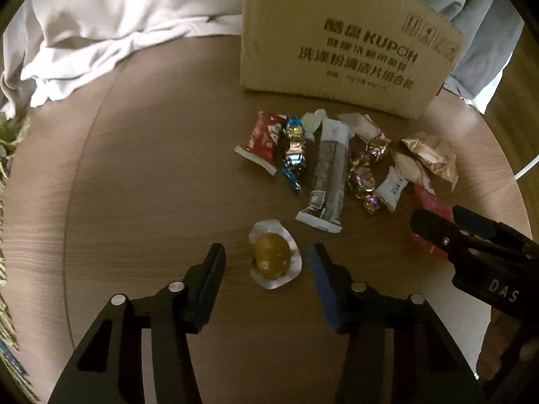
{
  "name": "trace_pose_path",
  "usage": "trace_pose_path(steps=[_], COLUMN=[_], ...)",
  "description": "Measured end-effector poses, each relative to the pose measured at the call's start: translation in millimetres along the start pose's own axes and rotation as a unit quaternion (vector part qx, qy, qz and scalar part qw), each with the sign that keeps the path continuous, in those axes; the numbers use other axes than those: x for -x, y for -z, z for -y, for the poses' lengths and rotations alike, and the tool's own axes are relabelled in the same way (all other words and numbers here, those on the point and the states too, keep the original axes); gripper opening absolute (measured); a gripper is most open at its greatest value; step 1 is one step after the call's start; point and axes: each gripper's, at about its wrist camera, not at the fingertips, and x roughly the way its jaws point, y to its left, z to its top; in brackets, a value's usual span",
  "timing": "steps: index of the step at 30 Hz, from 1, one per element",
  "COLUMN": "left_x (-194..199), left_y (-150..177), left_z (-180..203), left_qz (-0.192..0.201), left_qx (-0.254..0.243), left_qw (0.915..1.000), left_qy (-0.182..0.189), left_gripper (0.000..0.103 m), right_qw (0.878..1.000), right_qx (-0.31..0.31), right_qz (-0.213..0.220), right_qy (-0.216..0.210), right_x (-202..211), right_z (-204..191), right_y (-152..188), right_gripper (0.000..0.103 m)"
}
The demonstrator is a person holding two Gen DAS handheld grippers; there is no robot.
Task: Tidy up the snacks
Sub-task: 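Grasp the round gold candy with the left tool while the right tool grasps the red packet, then carry both snacks over the box and open both tools to drop them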
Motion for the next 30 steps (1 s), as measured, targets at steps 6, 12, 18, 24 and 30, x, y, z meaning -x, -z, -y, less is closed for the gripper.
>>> trace_pose_path(steps=[6,12,18,24,30], left_x=[-8.4,-8.0,-3.4,16.3,44.3], left_y=[-4.1,-4.6,-2.2,-1.6,-3.1], left_z=[0.9,-1.0,1.4,9.4,19.2], left_qz=[-0.006,-0.002,0.007,0.037,0.086], left_qx=[0.007,0.01,0.005,-0.014,-0.041], left_qw=[0.9999,0.9999,1.0,0.9992,0.9953], left_qy=[0.003,0.003,0.002,-0.005,-0.016], left_gripper=[0.045,0.027,0.026,0.026,0.026], right_qw=[0.999,1.0,1.0,0.999,0.999], right_qx=[-0.016,0.006,0.016,0.029,0.042], right_qz=[-0.027,-0.027,-0.023,0.001,0.03], right_qy=[-0.009,0.009,0.011,0.014,0.013], right_x=[-14.0,-11.8,-8.3,7.6,30.4], right_z=[3.6,-1.0,-0.3,-5.3,-10.1], right_y=[-3.1,-2.6,-0.9,1.0,4.8], right_gripper=[0.07,0.051,0.041,0.041,0.041])
